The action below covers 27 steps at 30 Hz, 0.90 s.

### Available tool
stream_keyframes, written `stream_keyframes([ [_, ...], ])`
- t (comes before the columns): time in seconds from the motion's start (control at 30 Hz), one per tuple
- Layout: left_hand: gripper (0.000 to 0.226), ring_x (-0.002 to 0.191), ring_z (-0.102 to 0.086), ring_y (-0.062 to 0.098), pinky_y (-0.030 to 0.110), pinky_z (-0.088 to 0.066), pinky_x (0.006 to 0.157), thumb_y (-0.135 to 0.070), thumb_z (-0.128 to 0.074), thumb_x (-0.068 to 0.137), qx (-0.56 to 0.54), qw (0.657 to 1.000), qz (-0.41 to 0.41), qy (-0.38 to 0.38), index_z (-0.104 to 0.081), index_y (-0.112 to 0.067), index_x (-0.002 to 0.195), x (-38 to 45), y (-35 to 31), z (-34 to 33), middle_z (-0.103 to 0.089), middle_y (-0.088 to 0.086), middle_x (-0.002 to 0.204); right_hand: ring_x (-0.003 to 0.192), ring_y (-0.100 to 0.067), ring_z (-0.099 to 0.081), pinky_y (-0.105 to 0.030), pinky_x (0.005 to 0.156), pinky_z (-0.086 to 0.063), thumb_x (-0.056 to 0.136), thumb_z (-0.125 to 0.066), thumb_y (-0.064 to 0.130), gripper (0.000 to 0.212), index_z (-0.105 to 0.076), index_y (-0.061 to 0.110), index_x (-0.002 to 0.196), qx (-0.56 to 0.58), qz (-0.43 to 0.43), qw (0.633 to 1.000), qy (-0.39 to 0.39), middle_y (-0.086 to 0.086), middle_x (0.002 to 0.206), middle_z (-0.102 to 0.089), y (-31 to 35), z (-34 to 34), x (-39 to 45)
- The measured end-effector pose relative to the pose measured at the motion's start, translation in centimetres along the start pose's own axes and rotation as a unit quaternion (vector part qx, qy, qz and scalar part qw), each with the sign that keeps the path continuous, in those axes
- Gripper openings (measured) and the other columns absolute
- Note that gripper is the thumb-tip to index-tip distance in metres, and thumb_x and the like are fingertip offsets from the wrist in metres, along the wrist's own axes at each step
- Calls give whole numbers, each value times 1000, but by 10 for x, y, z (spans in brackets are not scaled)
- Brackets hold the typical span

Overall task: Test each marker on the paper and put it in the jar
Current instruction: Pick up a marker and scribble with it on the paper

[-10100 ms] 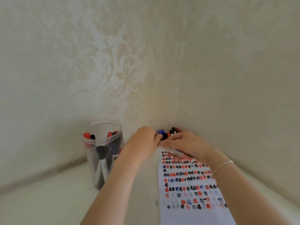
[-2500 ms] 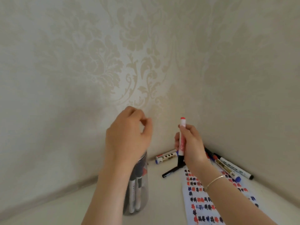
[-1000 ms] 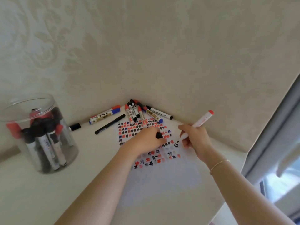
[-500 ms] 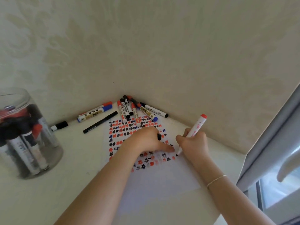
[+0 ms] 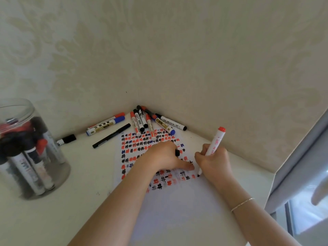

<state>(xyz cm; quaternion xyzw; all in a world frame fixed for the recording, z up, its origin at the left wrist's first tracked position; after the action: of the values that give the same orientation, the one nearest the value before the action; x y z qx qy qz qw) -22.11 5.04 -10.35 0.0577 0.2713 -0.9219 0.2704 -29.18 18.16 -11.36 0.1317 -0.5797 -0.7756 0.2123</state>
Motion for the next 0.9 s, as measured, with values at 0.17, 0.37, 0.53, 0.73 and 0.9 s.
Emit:
stream_keyframes([
  [0.17, 56, 56, -33, 14, 29, -23, 53, -65, -72, 64, -7, 1000, -8, -3, -39, -19, 66, 0, 2, -1, -32, -3, 61, 48, -15, -26, -13, 34, -24, 80, -54, -6, 39, -28, 12, 58, 3, 6, 1000, -14, -4, 55, -29, -1, 3, 2],
  [0.37, 56, 54, -33, 13, 28, -23, 52, -65, -72, 64, -3, 1000, -5, 3, -40, -19, 67, 0, 0, 0, -32, -4, 60, 46, -14, -29, -12, 35, -26, 78, -57, -7, 39, -31, 11, 56, 9, 0, 1000, -7, -5, 54, -31, 0, 2, 2],
  [0.53, 56, 56, -33, 14, 29, -24, 53, -64, -72, 65, 2, 1000, -2, 3, -40, -18, 67, 0, 0, 0, -32, -3, 62, 48, -17, -29, -14, 36, -26, 77, -56, -7, 35, -32, 9, 57, 5, -5, 1000, 0, -7, 56, -31, -2, 2, 3],
  [0.73, 55, 56, -34, 14, 29, -25, 53, -65, -72, 64, 4, 1000, -1, 0, -41, -19, 67, -1, 1, 0, -33, -3, 62, 48, -14, -25, -12, 35, -24, 81, -53, -8, 40, -27, 12, 58, 18, -2, 1000, -2, -4, 56, -27, 1, 2, 0],
  [0.9, 50, 56, -37, 12, 26, -26, 51, -64, -70, 67, 2, 1000, -13, -5, -58, -16, 78, -5, -1, 1, -37, -5, 62, 46, -14, -27, -13, 35, -25, 81, -55, -7, 41, -29, 12, 56, 21, -13, 1000, -5, -3, 54, -29, 0, 3, 2],
])
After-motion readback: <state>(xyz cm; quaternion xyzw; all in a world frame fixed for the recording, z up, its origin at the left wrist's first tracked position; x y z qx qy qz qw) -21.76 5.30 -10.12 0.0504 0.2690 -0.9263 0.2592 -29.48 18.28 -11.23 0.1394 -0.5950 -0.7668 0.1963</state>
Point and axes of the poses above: each hand's wrist, its own x-axis towards the middle knuckle, its own z-axis out of the back of the hand, y = z × x, the point moved 1 cm from there along x, towards the middle knuckle
